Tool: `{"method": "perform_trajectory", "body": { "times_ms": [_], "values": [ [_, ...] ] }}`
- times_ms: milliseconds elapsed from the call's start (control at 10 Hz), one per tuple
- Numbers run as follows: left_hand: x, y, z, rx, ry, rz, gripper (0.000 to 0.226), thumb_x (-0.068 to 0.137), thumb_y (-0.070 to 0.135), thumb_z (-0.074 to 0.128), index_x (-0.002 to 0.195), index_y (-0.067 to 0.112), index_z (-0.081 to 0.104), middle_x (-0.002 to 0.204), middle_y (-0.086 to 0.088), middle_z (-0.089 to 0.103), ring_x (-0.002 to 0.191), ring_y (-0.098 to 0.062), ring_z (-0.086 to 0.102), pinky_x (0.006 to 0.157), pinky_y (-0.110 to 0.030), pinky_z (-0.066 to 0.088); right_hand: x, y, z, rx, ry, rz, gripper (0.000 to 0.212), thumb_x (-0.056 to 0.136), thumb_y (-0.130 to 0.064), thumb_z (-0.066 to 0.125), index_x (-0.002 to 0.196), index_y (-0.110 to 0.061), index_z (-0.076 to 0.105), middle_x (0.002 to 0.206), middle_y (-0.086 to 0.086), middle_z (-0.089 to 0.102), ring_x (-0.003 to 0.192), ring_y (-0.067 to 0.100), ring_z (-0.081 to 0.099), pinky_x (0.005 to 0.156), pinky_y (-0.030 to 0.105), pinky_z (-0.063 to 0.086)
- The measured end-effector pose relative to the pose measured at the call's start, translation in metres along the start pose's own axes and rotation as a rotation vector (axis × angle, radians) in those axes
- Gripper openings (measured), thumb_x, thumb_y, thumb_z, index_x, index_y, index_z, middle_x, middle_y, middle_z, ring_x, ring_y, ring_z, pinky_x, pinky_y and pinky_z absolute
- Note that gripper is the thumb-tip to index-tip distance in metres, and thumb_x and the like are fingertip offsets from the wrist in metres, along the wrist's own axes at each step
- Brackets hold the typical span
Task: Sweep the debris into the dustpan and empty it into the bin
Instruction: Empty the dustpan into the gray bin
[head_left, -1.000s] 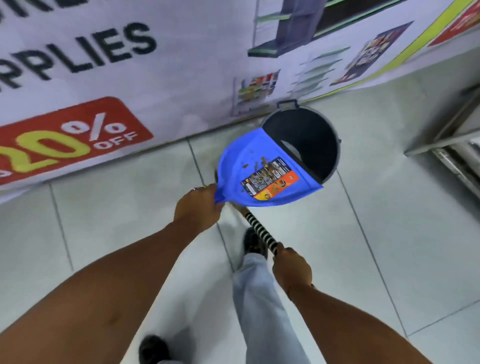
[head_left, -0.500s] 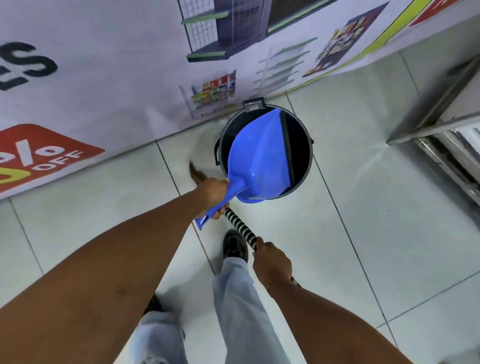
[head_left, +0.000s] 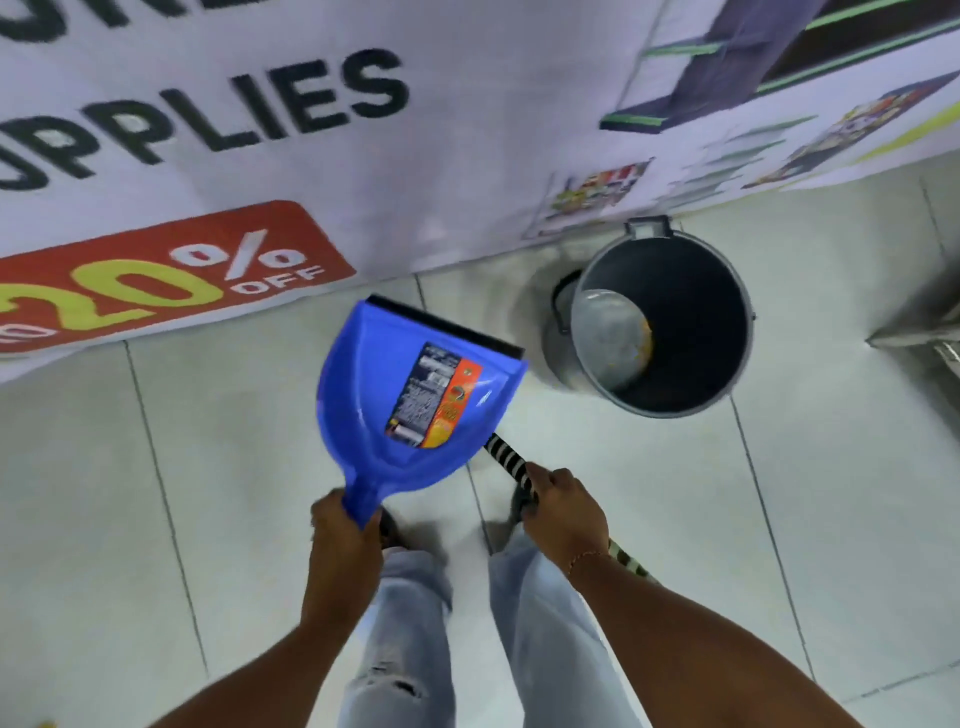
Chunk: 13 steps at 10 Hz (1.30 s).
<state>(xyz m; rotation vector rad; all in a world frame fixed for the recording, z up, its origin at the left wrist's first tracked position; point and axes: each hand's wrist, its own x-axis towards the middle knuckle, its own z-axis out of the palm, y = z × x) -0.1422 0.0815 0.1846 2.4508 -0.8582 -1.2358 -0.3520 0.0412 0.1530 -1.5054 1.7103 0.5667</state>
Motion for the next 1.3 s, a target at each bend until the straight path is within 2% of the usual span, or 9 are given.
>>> {"method": "perform_trajectory", "body": {
  "times_ms": [100,200,400,600,700,800,1000,1200,1300],
  "values": [
    [0.006,-0.04,-0.025,-0.036,0.049,-0.112,0.008,0.091,0.002,0.05,0.095,0.006,0.045,0.086,-0.007,0.043,0.077,-0.028,0.046,0.063,-0.034,0.037,0.016,-0.035,0.005,-0.042,-0.012,-0.062,0.056,0.082,-0.018,0.052,0.137,-0.025,0.047,0.119,0.011,0.061,0.11,0.032,0.058,0.088,0.035,0.05],
    [0.033,-0.098,-0.051,-0.079,0.124,-0.238,0.022,0.092,0.002,0.05,0.111,-0.005,0.041,0.101,-0.016,0.043,0.087,-0.034,0.05,0.074,-0.036,0.038,0.067,-0.111,0.016,-0.041,-0.016,-0.116,0.045,0.085,-0.011,0.05,0.128,-0.022,0.058,0.114,0.014,0.068,0.107,0.034,0.062,0.088,0.034,0.051],
    [0.101,-0.163,-0.046,-0.096,0.253,-0.375,0.018,0.09,-0.001,0.051,0.104,-0.01,0.045,0.105,-0.039,0.047,0.084,-0.05,0.053,0.066,-0.037,0.037,0.196,-0.223,0.052,-0.163,0.047,-0.3,0.035,0.088,-0.011,0.049,0.12,-0.017,0.064,0.117,0.013,0.068,0.11,0.035,0.061,0.092,0.035,0.049],
    [0.163,-0.183,-0.023,-0.1,0.342,-0.347,0.022,0.092,0.0,0.05,0.111,-0.008,0.044,0.11,-0.029,0.047,0.077,-0.035,0.049,0.066,-0.042,0.04,0.294,-0.271,0.057,-0.256,0.091,-0.447,0.038,0.092,-0.006,0.045,0.126,-0.012,0.06,0.124,0.017,0.063,0.116,0.036,0.056,0.099,0.037,0.046],
    [0.174,-0.179,-0.013,-0.057,0.311,-0.34,0.028,0.092,0.003,0.052,0.115,-0.009,0.042,0.117,-0.031,0.045,0.088,-0.047,0.054,0.073,-0.052,0.046,0.297,-0.268,0.049,-0.185,0.091,-0.469,0.044,0.091,-0.002,0.04,0.129,-0.011,0.059,0.124,0.021,0.062,0.117,0.038,0.054,0.101,0.039,0.045],
    [0.169,-0.157,0.005,0.007,0.229,-0.353,0.035,0.09,0.008,0.058,0.12,-0.003,0.043,0.123,-0.027,0.047,0.102,-0.048,0.055,0.085,-0.053,0.047,0.26,-0.229,0.044,-0.059,0.204,-0.464,0.05,0.087,-0.004,0.031,0.123,-0.009,0.065,0.113,0.025,0.068,0.107,0.042,0.061,0.091,0.041,0.049],
    [0.156,-0.081,0.061,-0.009,-0.001,-0.391,0.035,0.083,0.014,0.066,0.11,-0.001,0.049,0.115,-0.023,0.059,0.102,-0.041,0.06,0.081,-0.043,0.049,0.182,-0.11,0.042,0.108,0.068,-0.003,0.046,0.089,-0.001,0.042,0.129,-0.016,0.06,0.128,0.012,0.065,0.12,0.027,0.058,0.105,0.03,0.043],
    [0.176,-0.03,0.119,-0.032,-0.096,-0.458,0.054,0.085,0.017,0.067,0.126,-0.005,0.039,0.132,-0.022,0.048,0.119,-0.037,0.053,0.097,-0.043,0.046,0.169,-0.067,0.05,0.117,0.079,0.072,0.043,0.091,-0.004,0.044,0.129,-0.016,0.06,0.128,0.011,0.065,0.119,0.027,0.058,0.102,0.029,0.042],
    [0.191,-0.031,0.13,-0.034,-0.124,-0.47,0.06,0.085,0.021,0.068,0.129,-0.004,0.035,0.137,-0.021,0.043,0.121,-0.037,0.052,0.103,-0.045,0.044,0.176,-0.075,0.049,0.136,0.112,0.056,0.044,0.09,-0.002,0.042,0.129,-0.015,0.06,0.129,0.012,0.064,0.12,0.028,0.057,0.103,0.029,0.042]
  ]
}}
